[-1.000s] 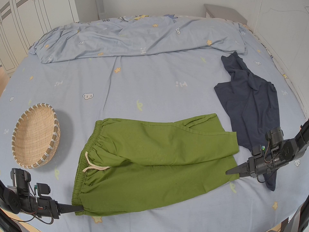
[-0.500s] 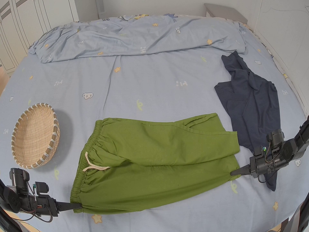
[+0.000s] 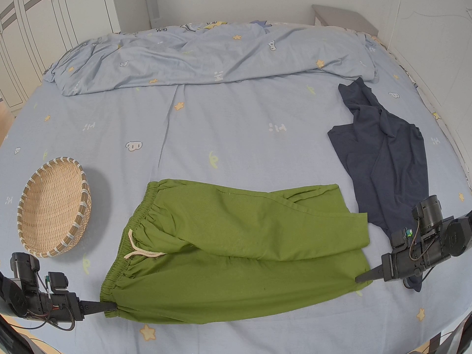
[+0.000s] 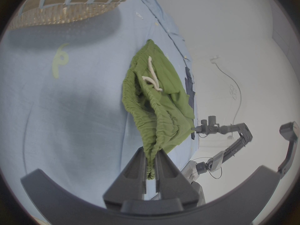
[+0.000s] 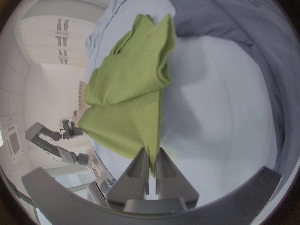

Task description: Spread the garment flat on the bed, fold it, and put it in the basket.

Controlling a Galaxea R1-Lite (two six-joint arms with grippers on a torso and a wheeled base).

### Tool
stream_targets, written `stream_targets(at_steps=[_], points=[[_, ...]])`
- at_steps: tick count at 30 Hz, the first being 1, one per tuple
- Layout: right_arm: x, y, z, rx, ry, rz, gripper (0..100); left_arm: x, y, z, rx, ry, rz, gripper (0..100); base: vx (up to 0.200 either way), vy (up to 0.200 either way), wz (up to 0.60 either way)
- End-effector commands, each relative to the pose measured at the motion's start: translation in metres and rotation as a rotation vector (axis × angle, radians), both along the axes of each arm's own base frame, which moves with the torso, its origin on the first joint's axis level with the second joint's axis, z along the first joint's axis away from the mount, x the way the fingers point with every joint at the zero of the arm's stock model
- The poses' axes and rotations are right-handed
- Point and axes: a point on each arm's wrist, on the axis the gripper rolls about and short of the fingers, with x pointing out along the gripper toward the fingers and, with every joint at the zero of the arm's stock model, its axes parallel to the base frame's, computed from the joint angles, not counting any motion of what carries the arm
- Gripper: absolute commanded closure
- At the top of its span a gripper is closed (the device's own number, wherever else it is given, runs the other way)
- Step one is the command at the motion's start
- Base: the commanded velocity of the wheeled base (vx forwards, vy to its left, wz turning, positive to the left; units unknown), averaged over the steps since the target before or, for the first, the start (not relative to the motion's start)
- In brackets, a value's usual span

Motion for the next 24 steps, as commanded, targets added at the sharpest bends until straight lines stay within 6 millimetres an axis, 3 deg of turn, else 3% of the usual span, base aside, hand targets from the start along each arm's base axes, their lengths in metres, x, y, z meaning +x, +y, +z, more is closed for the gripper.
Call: stream_targets(at_steps=[1,8,17,24], points=[[-0.041,0.021,0.016,-0.061,-0.021,0.085,100,0.009,0.006,0.008,0.014,0.038,0.030,100,0.000,0.000,0.00],[-0.056,0.020,0.002,-0.063,0.017,0.094,100,0.012,0.014,0.009,0.074,0.077,0.072,100,0.000,0.000,0.00],[-0.057,0.035,-0.013,-0.070,0.053,0.172,100,0.007,0.017,0.005,0.096,0.084,0.086,100,0.000,0.000,0.00],[-0.056,0.035,-0.016,-0.073,0.055,0.168,100,0.005,0.016,0.000,0.095,0.102,0.075,100,0.000,0.000,0.00]])
